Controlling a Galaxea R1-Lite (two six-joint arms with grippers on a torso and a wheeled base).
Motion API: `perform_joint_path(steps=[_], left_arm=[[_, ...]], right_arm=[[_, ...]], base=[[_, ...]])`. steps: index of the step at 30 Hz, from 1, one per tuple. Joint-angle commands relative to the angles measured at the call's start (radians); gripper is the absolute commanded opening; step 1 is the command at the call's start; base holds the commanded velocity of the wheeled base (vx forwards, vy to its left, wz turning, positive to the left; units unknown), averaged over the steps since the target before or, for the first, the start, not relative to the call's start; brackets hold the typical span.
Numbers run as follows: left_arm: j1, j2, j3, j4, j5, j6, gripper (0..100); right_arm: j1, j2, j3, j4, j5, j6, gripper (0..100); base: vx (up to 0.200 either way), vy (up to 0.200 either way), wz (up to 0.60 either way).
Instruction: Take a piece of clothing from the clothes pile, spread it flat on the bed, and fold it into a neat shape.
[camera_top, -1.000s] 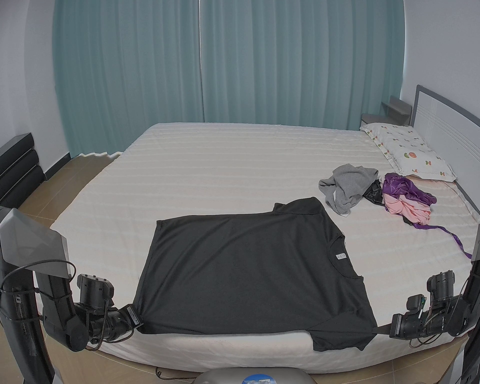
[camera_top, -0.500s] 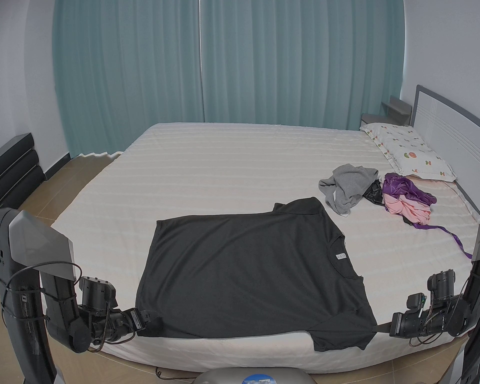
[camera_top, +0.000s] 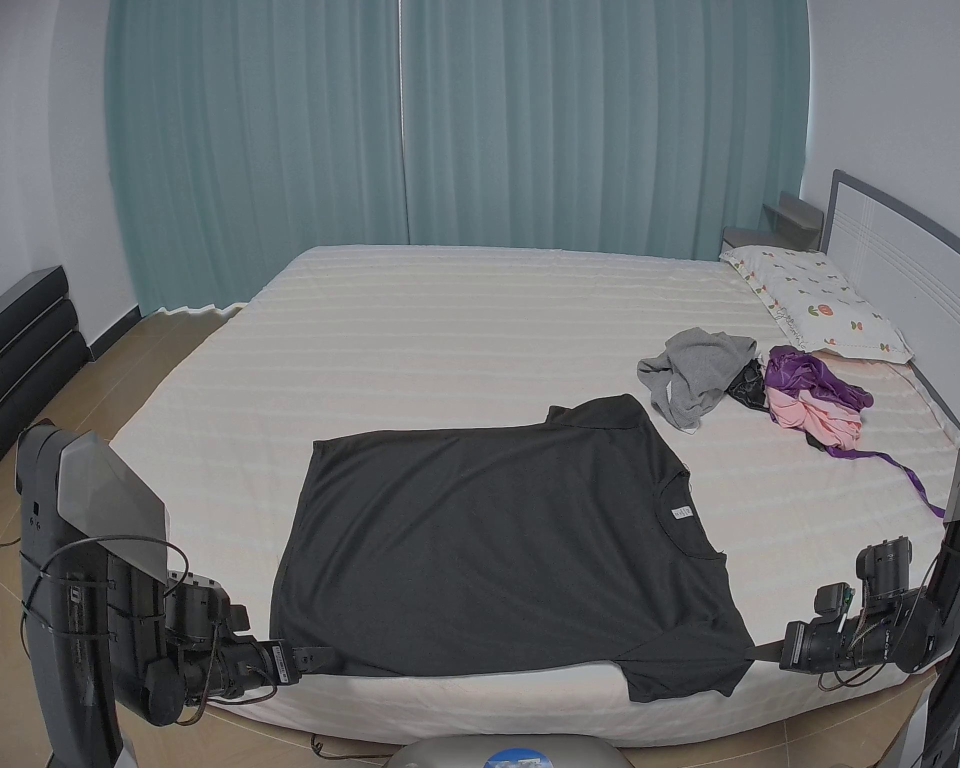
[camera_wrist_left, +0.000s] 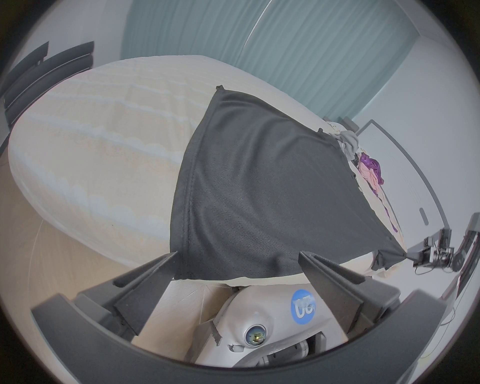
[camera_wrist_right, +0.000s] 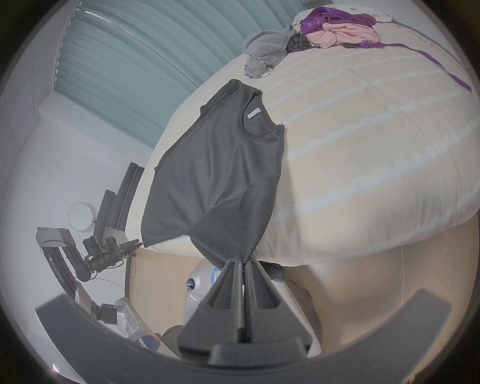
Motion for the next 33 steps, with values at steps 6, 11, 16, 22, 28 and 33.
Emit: perform_joint_path(steps=[6,11,16,22,28,33], left_arm=[[-0.007,0.064,0.015,-0.022,0.036,0.058,100],[-0.015,0.087,0.01,-0.024,0.065,0.097,100],[-0.018,0.096,0.004,-0.042,0.091,0.089,100],[-0.018,0.096,0.009,-0.044,0.088,0.089,0],[-0.004,0.089,0.039,-0.045,0.093,0.089,0],[-0.004,0.064,0.067,-0.068,0.093,0.087,0]], right_arm=[[-0.003,-0.003,0.018,-0.001,0.013,-0.002,0],[-0.003,-0.004,0.018,-0.001,0.013,-0.002,0],[-0.001,-0.006,0.018,-0.001,0.013,-0.002,0],[-0.001,-0.007,0.018,-0.001,0.013,-0.002,0],[-0.005,-0.003,0.018,-0.001,0.013,-0.001,0],[-0.003,-0.007,0.018,-0.001,0.013,-0.001,0]], base=[[0.0,0.0,0.0],[0.0,0.0,0.0],[0.0,0.0,0.0],[0.0,0.0,0.0],[0.0,0.0,0.0],[0.0,0.0,0.0]])
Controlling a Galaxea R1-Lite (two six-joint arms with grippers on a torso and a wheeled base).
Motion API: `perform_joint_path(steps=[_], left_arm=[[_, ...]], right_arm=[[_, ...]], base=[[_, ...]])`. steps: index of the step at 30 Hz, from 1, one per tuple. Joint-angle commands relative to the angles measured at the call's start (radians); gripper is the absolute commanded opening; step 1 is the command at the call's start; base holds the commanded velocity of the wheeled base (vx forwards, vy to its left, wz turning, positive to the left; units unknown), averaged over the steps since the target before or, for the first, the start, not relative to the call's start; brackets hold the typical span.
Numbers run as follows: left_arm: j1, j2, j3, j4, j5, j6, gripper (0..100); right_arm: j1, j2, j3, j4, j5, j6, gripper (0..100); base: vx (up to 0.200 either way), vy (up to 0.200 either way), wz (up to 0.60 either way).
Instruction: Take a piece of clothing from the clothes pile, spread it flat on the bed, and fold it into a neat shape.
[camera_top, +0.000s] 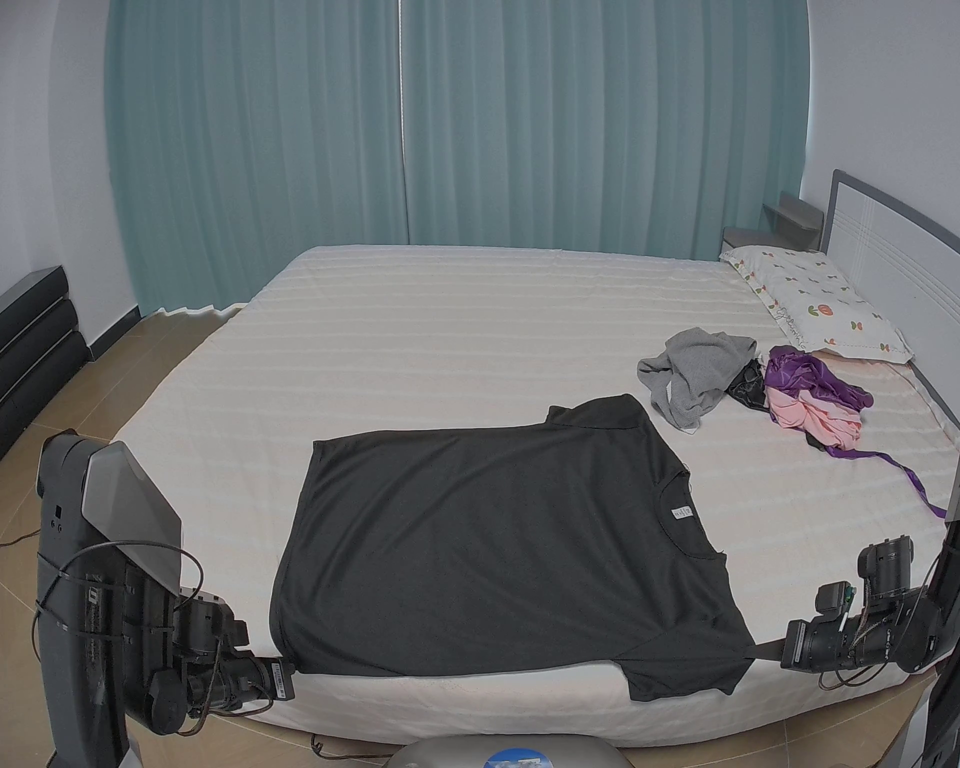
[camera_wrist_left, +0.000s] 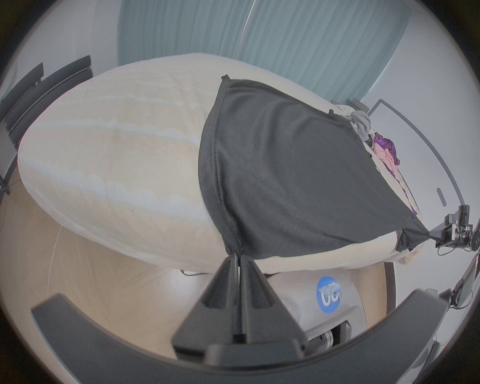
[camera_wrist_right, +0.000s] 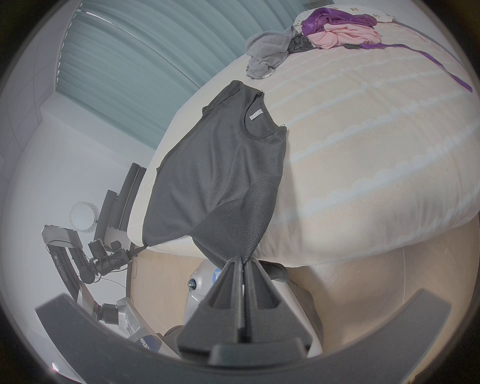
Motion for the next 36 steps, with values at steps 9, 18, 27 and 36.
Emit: perform_joint_path(steps=[9,18,27,36], left_arm=[[0.03,-0.042,0.023,0.004,0.005,-0.001,0],[0.076,-0.167,0.023,0.198,-0.014,0.034,0],[0.126,-0.221,0.023,0.246,-0.018,0.1,0],[0.177,-0.256,0.023,0.324,-0.021,0.163,0]], right_arm=[[-0.002,-0.005,0.018,0.009,-0.001,-0.003,0],[-0.004,-0.003,0.018,0.013,-0.003,-0.009,0],[-0.004,-0.007,0.018,0.041,-0.009,-0.017,0],[-0.007,-0.02,0.018,0.086,-0.007,-0.06,0]], base=[[0.0,0.0,0.0],[0.0,0.0,0.0],[0.0,0.0,0.0],[0.0,0.0,0.0]])
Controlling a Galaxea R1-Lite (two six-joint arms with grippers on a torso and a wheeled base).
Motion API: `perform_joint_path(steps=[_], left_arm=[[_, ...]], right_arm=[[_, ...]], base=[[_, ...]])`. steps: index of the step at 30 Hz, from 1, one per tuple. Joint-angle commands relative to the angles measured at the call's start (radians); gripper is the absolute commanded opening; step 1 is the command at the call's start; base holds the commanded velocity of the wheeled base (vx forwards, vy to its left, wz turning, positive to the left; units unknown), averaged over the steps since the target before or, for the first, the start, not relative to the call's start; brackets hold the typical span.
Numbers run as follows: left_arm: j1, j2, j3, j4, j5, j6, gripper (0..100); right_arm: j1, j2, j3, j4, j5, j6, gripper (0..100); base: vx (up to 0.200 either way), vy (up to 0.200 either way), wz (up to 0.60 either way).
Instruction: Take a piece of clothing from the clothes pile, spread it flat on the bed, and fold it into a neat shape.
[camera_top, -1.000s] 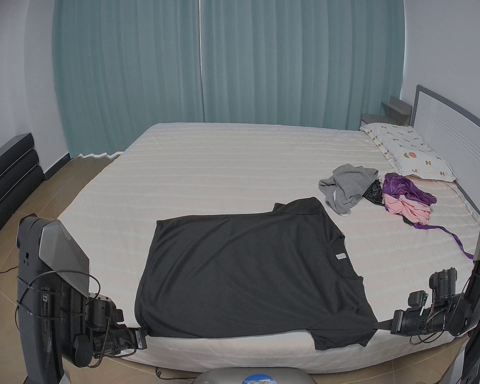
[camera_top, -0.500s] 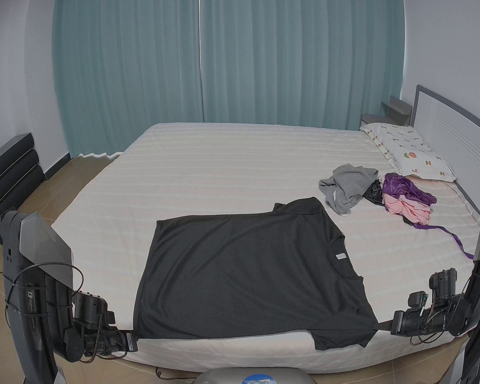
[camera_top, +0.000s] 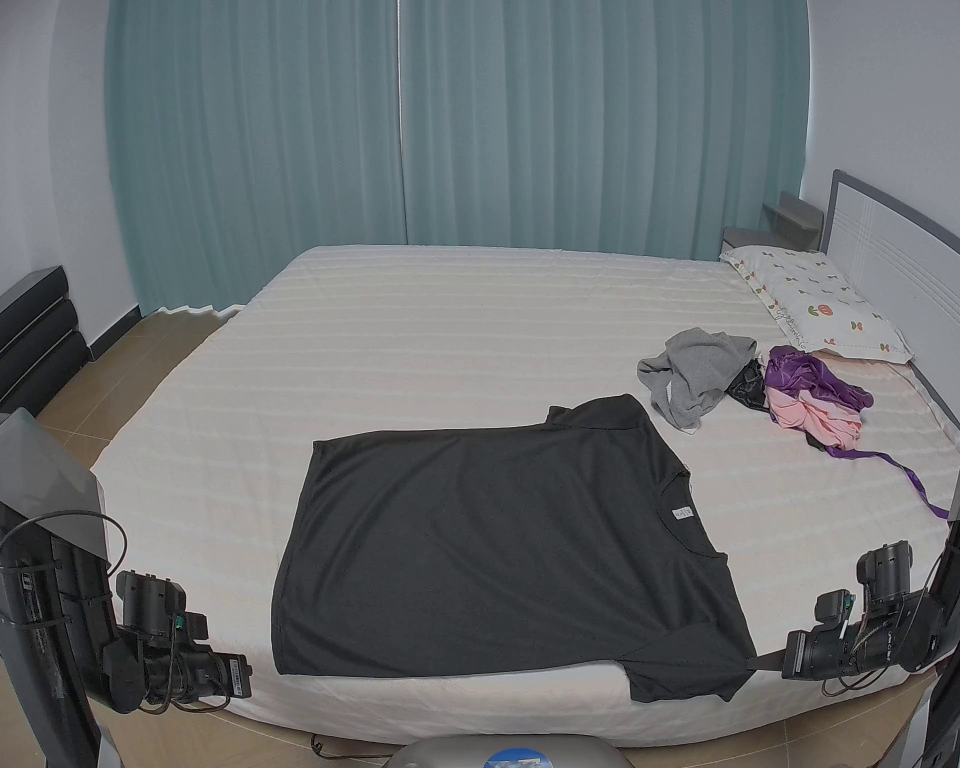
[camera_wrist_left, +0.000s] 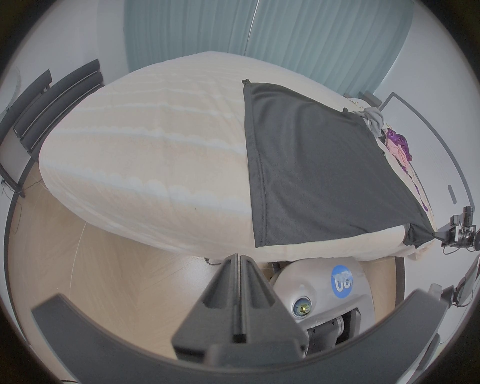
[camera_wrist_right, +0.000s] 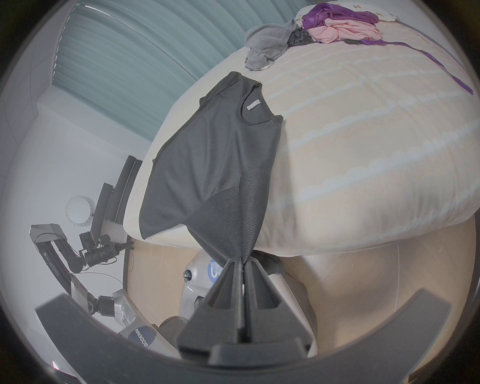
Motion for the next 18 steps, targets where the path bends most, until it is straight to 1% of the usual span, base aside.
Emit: perform_joint_path(steps=[1,3,4,8,10,12,14,17,18], left_arm=[[0.012,-0.053,0.017,0.042,-0.011,0.01,0],[0.012,-0.062,0.017,0.051,-0.014,0.01,0],[0.008,-0.101,0.017,0.08,-0.025,0.01,0],[0.006,-0.113,0.017,0.083,-0.026,0.01,0],[-0.014,-0.087,0.005,0.074,-0.048,0.005,0],[-0.026,-0.038,-0.006,0.069,-0.09,0.01,0],[-0.029,0.016,-0.004,0.026,-0.133,0.019,0],[-0.032,0.088,-0.012,-0.058,-0.132,0.039,0],[-0.037,0.11,-0.015,-0.084,-0.13,0.037,100]], right_arm=[[0.0,-0.023,0.018,0.03,0.0,-0.02,0],[0.0,-0.026,0.018,0.036,0.0,-0.025,0],[-0.002,-0.041,0.018,0.059,0.0,-0.04,0],[-0.002,-0.049,0.018,0.064,0.002,-0.04,0],[0.0,-0.041,0.018,0.056,0.007,-0.04,0],[-0.002,-0.041,0.018,0.054,0.008,-0.04,0],[0.0,-0.041,0.018,0.054,0.008,-0.04,0],[0.0,-0.037,0.018,0.054,0.008,-0.04,0],[0.0,-0.034,0.018,0.053,0.008,-0.04,0]], base=[[0.0,0.0,0.0],[0.0,0.0,0.0],[0.0,0.0,0.0],[0.0,0.0,0.0],[0.0,0.0,0.0],[0.0,0.0,0.0],[0.0,0.0,0.0],[0.0,0.0,0.0],[0.0,0.0,0.0]])
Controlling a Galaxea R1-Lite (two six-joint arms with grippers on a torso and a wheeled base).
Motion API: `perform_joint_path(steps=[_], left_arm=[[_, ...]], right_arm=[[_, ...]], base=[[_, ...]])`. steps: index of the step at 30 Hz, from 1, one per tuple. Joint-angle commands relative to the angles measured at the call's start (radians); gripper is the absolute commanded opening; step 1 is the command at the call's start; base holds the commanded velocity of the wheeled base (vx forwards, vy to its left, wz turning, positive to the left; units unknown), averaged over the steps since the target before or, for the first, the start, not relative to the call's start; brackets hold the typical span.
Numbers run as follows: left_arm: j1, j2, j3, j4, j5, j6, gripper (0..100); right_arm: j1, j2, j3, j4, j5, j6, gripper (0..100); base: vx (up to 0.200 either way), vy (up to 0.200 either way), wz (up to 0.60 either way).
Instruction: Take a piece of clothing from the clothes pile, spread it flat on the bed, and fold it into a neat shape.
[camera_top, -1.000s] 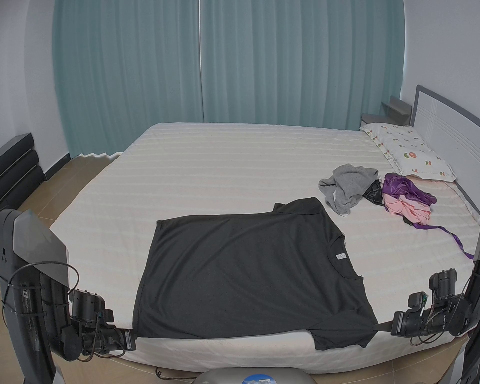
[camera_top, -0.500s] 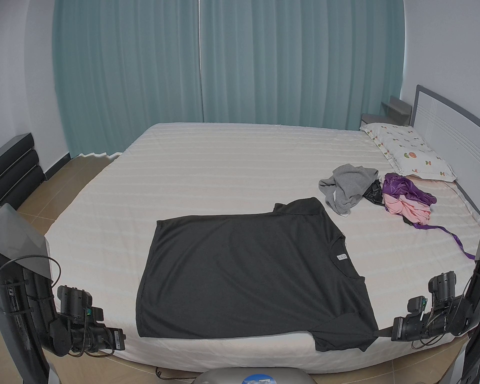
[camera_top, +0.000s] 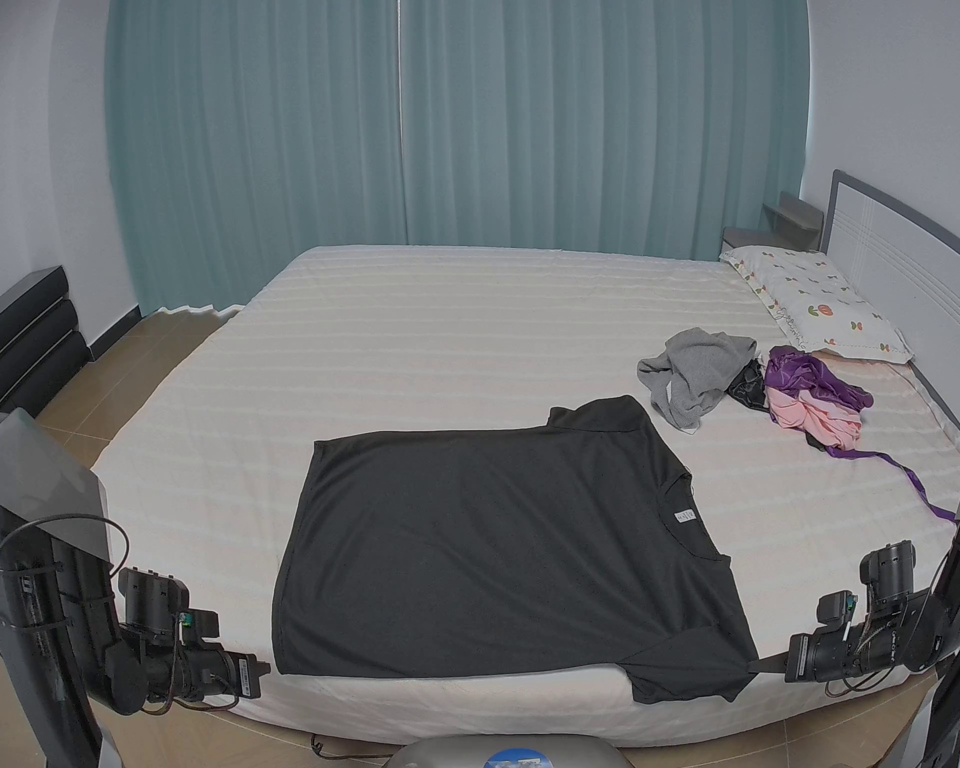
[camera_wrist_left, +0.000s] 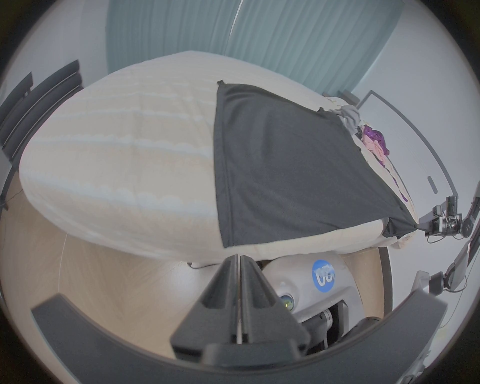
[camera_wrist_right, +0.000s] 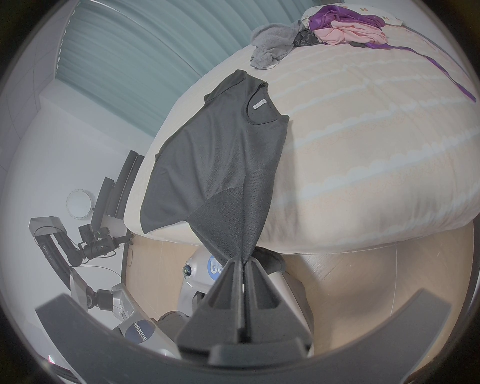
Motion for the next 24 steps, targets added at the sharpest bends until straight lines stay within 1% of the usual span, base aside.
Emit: perform_joint_path(steps=[1,4,5,7,10,12,13,15,23,24], left_arm=[[-0.022,0.149,-0.014,-0.102,-0.014,0.012,100],[-0.033,0.189,-0.008,-0.165,-0.012,0.015,100],[-0.046,0.211,-0.005,-0.206,-0.011,0.015,100],[-0.062,0.226,-0.006,-0.226,-0.009,0.013,100],[-0.102,0.263,-0.012,-0.272,0.023,0.018,100],[-0.106,0.266,-0.014,-0.274,0.026,0.018,100],[-0.132,0.281,-0.021,-0.285,0.051,0.018,100],[-0.138,0.286,-0.026,-0.288,0.061,0.018,100],[-0.142,0.286,-0.044,-0.285,0.066,0.016,100],[-0.143,0.286,-0.051,-0.283,0.072,0.016,0]], right_arm=[[0.001,0.009,0.018,-0.005,0.001,0.001,0],[0.001,0.011,0.018,-0.006,0.001,0.001,0],[0.001,0.011,0.018,-0.006,0.001,0.001,0],[0.001,0.011,0.018,-0.006,0.001,0.001,0],[0.001,0.009,0.018,-0.006,0.001,0.001,0],[0.001,0.009,0.018,-0.006,0.001,0.001,0],[0.002,0.009,0.018,-0.006,0.003,0.001,0],[0.001,0.009,0.018,-0.006,0.003,0.001,0],[0.002,0.002,0.018,-0.006,0.003,0.001,0],[0.002,0.002,0.018,-0.006,0.003,0.001,0]], base=[[0.0,0.0,0.0],[0.0,0.0,0.0],[0.0,0.0,0.0],[0.0,0.0,0.0],[0.0,0.0,0.0],[0.0,0.0,0.0],[0.0,0.0,0.0],[0.0,0.0,0.0],[0.0,0.0,0.0],[0.0,0.0,0.0]])
